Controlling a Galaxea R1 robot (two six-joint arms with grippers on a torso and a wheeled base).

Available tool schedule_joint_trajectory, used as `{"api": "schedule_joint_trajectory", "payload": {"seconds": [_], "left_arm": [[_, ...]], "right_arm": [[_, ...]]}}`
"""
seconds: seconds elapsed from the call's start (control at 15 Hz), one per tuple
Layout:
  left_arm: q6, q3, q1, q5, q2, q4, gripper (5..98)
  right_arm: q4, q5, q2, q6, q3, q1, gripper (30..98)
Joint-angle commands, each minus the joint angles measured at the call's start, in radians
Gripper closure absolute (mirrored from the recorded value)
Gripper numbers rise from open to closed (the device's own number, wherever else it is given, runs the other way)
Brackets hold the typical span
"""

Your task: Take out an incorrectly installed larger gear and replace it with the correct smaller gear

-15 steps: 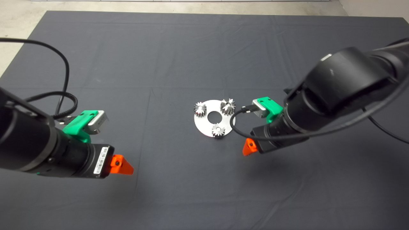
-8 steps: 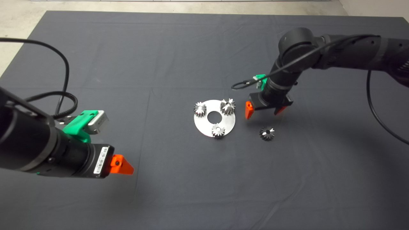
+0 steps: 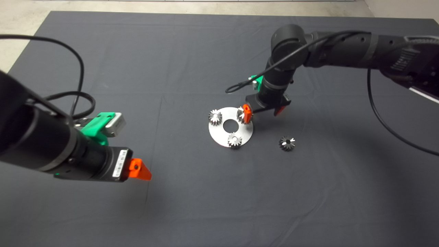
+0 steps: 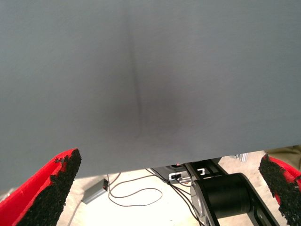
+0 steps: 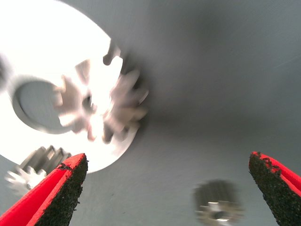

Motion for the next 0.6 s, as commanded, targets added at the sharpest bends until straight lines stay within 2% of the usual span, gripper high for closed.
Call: {"api": "schedule_joint_trajectory", "payload": {"seconds": [0.0,0.2,0.53], "left_arm": [[0.003,-0.011,-0.010,0.004,0.018,-0.001,6.1],[0.002,-0.007,-0.010,0.004,0.015,0.000,6.1],[0.002,-0.002,-0.010,0.006,0.012,0.000,6.1]], "right_arm": [[-0.013,-0.131,0.012,-0.008,-0.013,0.075,38.3],[-0.015,-0.131,-0.007,0.000,0.025,0.065,38.3],[-0.049,-0.131,0.008,0.000,0.030,0.009,38.3]]}}
